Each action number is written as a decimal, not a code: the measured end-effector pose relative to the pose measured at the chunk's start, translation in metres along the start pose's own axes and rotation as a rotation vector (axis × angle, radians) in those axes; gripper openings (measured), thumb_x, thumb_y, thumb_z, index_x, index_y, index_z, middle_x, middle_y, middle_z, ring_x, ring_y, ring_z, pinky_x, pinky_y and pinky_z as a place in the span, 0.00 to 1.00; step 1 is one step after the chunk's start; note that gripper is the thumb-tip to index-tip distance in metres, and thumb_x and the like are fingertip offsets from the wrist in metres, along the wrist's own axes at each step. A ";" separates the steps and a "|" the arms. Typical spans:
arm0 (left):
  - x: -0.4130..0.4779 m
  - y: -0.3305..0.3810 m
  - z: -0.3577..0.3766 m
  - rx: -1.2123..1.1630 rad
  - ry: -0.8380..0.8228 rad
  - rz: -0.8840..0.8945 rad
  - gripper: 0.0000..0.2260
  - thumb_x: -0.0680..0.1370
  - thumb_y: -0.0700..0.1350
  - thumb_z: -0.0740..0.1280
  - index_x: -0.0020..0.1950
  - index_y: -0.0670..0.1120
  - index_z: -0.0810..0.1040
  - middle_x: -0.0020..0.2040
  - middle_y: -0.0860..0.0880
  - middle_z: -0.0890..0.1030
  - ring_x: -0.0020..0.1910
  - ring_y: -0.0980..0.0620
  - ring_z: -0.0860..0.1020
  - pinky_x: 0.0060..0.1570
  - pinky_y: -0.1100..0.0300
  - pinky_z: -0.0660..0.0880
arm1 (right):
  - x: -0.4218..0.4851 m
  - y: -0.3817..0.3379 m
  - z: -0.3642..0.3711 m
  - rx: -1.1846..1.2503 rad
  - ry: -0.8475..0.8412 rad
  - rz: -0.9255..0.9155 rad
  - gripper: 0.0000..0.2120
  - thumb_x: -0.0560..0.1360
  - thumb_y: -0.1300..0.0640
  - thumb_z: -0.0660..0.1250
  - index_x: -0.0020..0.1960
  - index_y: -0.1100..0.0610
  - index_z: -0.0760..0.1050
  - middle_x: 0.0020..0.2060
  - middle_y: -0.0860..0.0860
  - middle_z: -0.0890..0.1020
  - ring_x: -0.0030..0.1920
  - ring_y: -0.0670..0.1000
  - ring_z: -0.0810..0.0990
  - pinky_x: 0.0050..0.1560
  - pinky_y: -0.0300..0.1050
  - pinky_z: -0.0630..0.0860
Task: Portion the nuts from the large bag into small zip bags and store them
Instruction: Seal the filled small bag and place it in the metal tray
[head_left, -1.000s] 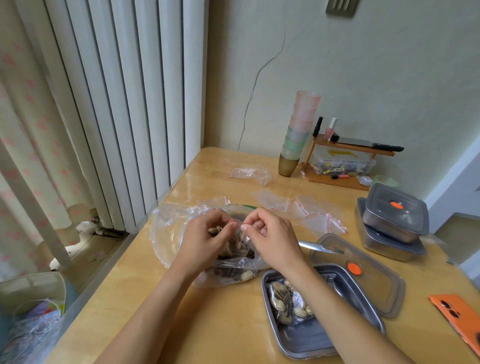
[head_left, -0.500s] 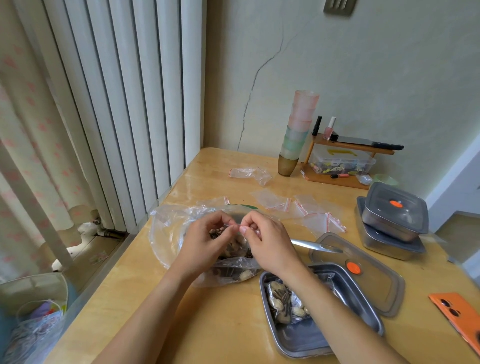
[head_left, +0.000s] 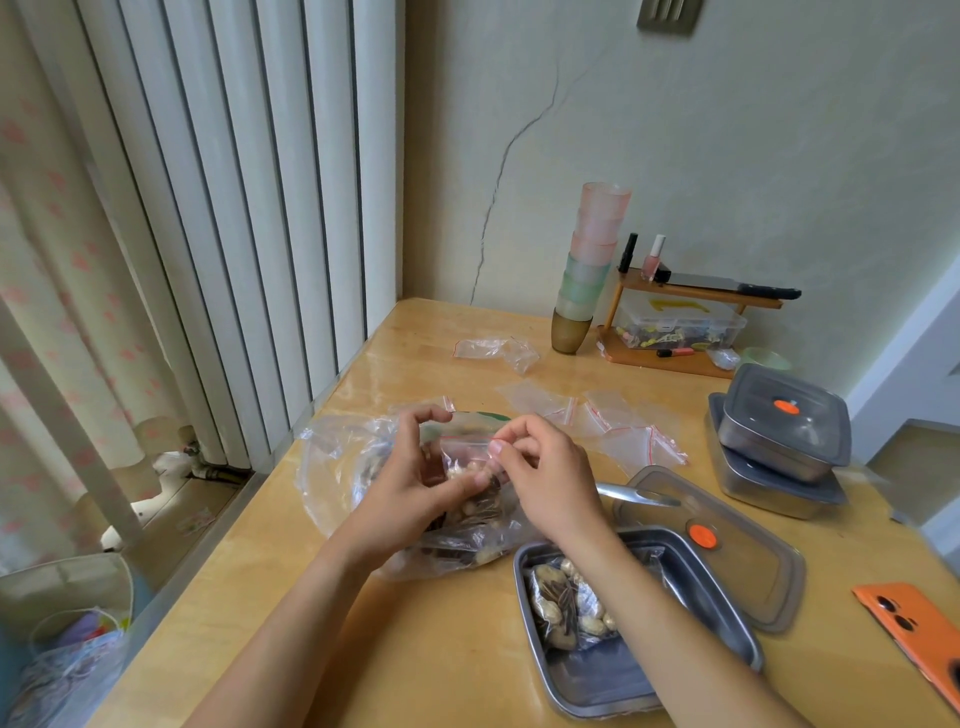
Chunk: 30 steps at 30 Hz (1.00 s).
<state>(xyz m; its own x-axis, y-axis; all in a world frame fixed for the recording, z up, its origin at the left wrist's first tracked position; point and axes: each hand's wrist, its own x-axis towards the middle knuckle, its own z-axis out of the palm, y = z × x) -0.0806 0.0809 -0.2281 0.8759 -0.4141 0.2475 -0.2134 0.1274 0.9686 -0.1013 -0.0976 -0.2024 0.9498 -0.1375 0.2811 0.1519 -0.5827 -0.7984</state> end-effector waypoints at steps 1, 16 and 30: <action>0.000 -0.003 0.000 0.044 -0.022 0.007 0.28 0.77 0.37 0.74 0.68 0.49 0.61 0.36 0.54 0.78 0.32 0.53 0.71 0.31 0.62 0.71 | 0.000 0.001 0.001 -0.003 0.025 0.008 0.03 0.81 0.55 0.69 0.48 0.51 0.76 0.35 0.44 0.86 0.38 0.42 0.83 0.42 0.38 0.76; 0.006 -0.009 -0.004 0.093 0.065 0.065 0.21 0.73 0.36 0.78 0.64 0.42 0.80 0.45 0.57 0.82 0.39 0.61 0.77 0.43 0.64 0.77 | -0.002 -0.002 -0.003 0.003 -0.069 -0.063 0.11 0.82 0.60 0.63 0.54 0.50 0.83 0.48 0.40 0.84 0.47 0.37 0.79 0.44 0.28 0.72; 0.001 0.015 0.004 0.163 0.025 0.049 0.11 0.78 0.41 0.74 0.60 0.43 0.84 0.47 0.47 0.87 0.45 0.52 0.85 0.44 0.63 0.78 | -0.002 0.007 -0.024 0.011 -0.180 0.027 0.06 0.79 0.48 0.72 0.53 0.49 0.85 0.47 0.43 0.86 0.50 0.46 0.84 0.57 0.52 0.81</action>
<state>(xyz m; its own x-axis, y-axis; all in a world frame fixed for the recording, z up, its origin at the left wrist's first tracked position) -0.0845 0.0792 -0.2130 0.8730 -0.3881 0.2955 -0.3213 -0.0017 0.9470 -0.1084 -0.1203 -0.1956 0.9870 -0.0066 0.1606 0.1280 -0.5716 -0.8105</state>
